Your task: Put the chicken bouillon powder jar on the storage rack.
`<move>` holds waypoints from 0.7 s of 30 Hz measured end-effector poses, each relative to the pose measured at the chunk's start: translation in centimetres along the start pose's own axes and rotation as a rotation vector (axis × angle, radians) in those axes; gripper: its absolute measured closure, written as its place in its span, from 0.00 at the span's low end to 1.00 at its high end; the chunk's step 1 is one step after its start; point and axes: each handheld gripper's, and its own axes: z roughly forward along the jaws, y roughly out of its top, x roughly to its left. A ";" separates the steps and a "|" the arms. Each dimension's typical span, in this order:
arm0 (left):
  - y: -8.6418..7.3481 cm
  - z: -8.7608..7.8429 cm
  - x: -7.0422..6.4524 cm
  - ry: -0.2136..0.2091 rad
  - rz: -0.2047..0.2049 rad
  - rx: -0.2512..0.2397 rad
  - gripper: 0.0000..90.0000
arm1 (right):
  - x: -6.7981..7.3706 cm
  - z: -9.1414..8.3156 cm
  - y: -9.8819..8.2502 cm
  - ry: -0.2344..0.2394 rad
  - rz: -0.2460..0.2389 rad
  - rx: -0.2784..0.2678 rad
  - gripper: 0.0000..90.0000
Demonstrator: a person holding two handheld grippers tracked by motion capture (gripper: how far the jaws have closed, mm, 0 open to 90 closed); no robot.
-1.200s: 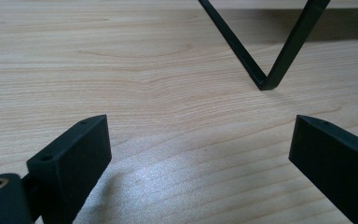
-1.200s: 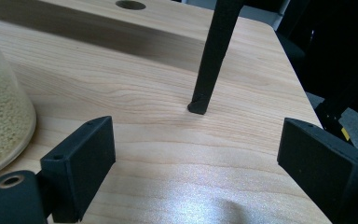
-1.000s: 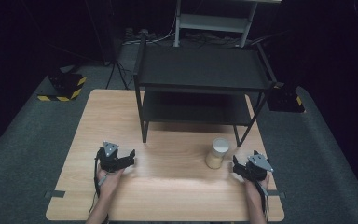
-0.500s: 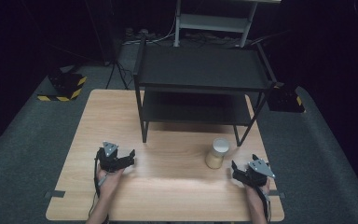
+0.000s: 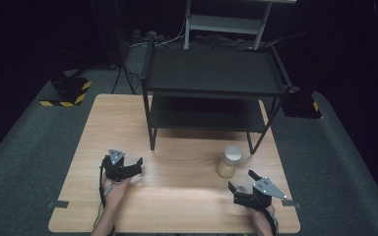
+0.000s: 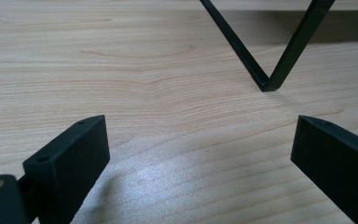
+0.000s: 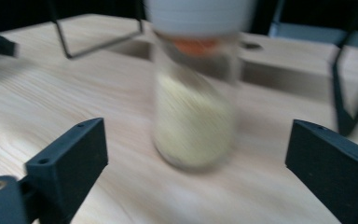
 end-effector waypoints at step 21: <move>-0.3 -0.2 0.4 -0.021 -0.010 -0.021 0.03 | 0.3 6.2 3.9 -0.024 -0.073 -0.047 0.36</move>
